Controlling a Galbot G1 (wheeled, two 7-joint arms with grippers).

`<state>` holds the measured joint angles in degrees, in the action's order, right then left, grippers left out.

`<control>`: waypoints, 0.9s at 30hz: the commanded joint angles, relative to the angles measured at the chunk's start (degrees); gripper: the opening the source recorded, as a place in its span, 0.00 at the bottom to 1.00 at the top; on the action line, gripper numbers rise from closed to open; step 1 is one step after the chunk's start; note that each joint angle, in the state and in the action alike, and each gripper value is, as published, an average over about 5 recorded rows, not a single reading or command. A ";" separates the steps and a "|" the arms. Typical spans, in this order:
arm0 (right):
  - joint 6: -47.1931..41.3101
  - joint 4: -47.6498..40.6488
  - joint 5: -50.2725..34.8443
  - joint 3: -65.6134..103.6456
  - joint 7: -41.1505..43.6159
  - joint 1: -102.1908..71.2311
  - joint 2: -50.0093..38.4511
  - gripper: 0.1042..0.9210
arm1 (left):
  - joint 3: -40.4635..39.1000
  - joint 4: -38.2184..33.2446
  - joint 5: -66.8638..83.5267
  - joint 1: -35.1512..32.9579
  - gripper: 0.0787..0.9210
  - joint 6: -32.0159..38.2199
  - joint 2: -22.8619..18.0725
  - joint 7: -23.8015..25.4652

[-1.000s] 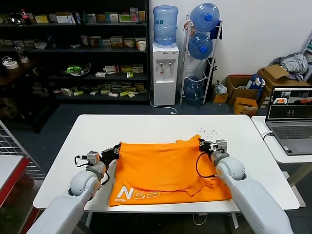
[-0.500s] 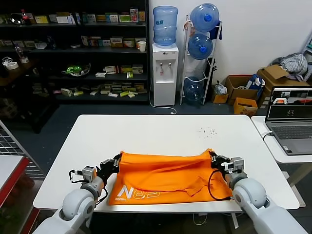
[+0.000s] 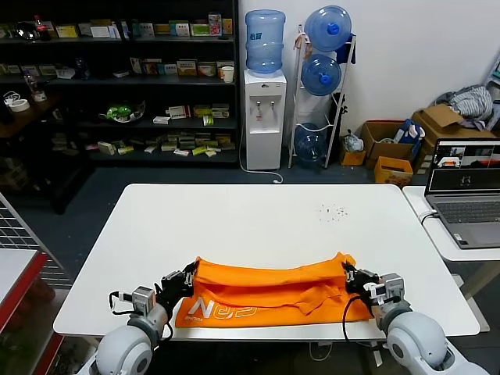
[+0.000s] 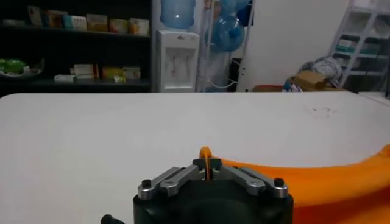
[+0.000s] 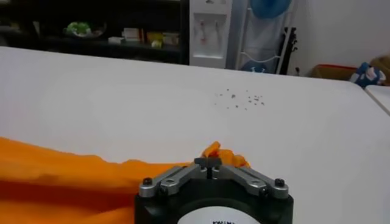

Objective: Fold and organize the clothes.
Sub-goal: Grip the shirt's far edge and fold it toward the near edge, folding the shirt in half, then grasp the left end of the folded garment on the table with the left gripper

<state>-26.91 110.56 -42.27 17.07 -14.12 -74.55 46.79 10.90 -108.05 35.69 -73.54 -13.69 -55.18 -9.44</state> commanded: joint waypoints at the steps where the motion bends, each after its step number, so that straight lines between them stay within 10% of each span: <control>1: -2.03 3.14 0.02 1.85 -0.40 -3.89 -0.85 0.18 | 0.37 -2.15 -1.90 -2.80 0.18 -0.90 -0.31 0.18; 19: -1.77 7.95 0.29 8.81 -0.25 -9.38 0.20 0.81 | 5.43 -2.37 -2.51 -10.31 0.79 -1.39 -5.16 0.03; 27: -1.61 8.79 0.81 9.50 -0.22 -10.71 1.11 0.88 | 4.87 1.77 -0.69 -7.18 0.88 -1.29 -6.92 -0.07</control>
<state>-28.41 118.01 -41.58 24.92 -14.42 -83.39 47.73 15.16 -108.97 33.90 -80.93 -14.89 -60.54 -9.52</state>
